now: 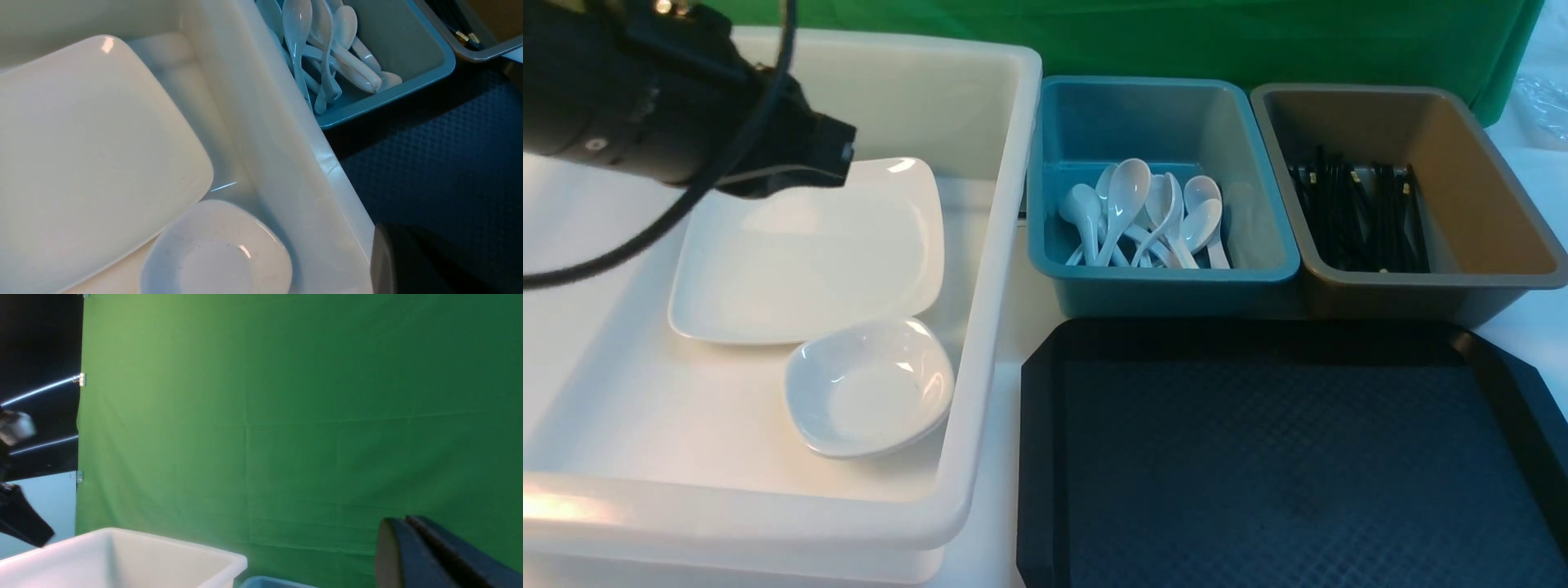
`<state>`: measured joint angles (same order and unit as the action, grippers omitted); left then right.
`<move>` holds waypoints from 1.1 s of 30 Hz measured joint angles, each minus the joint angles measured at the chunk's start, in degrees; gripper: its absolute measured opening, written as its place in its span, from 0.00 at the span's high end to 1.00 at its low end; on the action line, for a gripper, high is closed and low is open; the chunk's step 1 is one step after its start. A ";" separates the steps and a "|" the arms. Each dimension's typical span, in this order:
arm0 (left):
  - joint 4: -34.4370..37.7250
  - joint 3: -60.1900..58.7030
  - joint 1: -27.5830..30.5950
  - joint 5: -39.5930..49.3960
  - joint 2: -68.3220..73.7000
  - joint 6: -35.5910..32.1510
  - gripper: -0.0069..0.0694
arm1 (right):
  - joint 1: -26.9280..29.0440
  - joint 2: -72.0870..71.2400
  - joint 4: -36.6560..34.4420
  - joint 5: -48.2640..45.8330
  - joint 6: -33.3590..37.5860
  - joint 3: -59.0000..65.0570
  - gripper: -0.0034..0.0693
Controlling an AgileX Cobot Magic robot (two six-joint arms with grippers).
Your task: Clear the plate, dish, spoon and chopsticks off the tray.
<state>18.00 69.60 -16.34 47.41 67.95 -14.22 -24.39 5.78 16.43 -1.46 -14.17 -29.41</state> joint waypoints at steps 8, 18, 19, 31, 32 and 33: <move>1.69 -11.20 0.00 -5.86 -17.96 0.01 0.91 | 0.00 0.00 0.00 0.00 -0.06 0.07 0.86; 3.62 -22.71 0.00 -11.05 -39.03 0.21 0.90 | 0.00 0.00 0.00 0.00 -0.06 0.07 0.85; 3.07 -23.04 0.00 -11.00 -40.04 -0.37 0.90 | 0.00 0.00 -0.05 0.00 -0.06 0.07 0.85; -1.87 -23.66 0.00 -13.07 -44.08 -0.96 0.90 | 0.00 0.00 -0.05 0.00 -0.06 0.07 0.82; -3.02 -23.72 0.00 -13.80 -44.08 -0.50 0.90 | 0.00 0.00 -0.05 0.00 -0.06 0.07 0.81; -4.03 -23.80 0.00 -14.27 -44.08 0.13 0.90 | 0.00 0.00 -0.05 0.00 -0.06 0.07 0.81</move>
<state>13.97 45.80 -16.34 33.13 23.87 -14.09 -24.39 5.78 16.38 -1.46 -14.22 -29.35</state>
